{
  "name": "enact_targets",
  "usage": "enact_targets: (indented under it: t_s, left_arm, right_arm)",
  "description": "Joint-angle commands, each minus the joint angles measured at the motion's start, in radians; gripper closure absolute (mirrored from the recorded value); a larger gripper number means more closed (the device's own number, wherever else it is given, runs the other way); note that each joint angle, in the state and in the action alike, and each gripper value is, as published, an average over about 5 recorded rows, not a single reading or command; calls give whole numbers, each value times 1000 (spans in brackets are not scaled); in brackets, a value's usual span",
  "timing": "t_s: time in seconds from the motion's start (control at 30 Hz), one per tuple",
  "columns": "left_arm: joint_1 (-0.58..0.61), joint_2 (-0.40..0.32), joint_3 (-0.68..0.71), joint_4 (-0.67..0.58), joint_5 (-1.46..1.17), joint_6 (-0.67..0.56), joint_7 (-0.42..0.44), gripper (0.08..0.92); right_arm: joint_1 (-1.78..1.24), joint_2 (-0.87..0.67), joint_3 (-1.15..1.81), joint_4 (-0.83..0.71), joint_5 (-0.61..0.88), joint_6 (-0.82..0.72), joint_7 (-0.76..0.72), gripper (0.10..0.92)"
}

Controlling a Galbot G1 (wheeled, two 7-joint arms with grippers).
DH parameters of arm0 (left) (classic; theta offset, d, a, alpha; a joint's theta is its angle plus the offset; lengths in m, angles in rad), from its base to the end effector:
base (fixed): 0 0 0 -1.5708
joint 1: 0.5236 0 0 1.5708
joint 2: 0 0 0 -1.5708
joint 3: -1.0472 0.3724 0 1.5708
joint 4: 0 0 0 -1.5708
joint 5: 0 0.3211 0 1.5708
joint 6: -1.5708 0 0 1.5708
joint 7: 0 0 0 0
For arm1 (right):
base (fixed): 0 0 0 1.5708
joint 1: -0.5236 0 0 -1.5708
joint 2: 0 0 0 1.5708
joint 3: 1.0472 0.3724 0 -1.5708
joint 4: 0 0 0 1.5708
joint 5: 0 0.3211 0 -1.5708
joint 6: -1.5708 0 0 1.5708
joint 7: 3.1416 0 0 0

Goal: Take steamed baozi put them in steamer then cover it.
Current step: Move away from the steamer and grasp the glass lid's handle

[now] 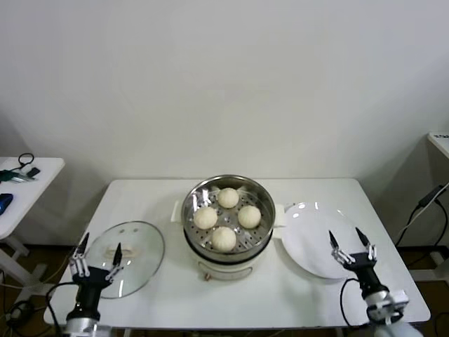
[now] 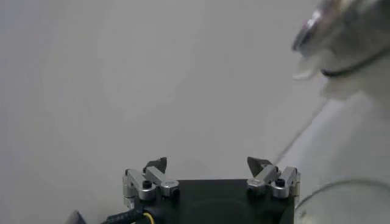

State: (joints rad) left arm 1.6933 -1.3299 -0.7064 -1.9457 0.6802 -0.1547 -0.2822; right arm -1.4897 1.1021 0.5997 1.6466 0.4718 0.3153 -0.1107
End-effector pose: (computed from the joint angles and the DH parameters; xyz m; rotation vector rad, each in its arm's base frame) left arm 0.0934 0.1135 -0.3641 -0.2091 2.7495 1.4580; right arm 0.1602 -0.1790 -0.4074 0.1238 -3.1133 0.0168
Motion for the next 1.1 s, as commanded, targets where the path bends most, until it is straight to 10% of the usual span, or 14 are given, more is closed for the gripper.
enact_targets:
  t_s: [0.03,1.1]
  left_arm:
    - [-17,22,-7,149,479,-36,-140,177]
    - [-298,31,8,537,625,57,-176,177]
  right_arm:
    - [-79,116,31,-27,-45,63,5,203]
    - [-86,167,46,-4,-82,71,23,203]
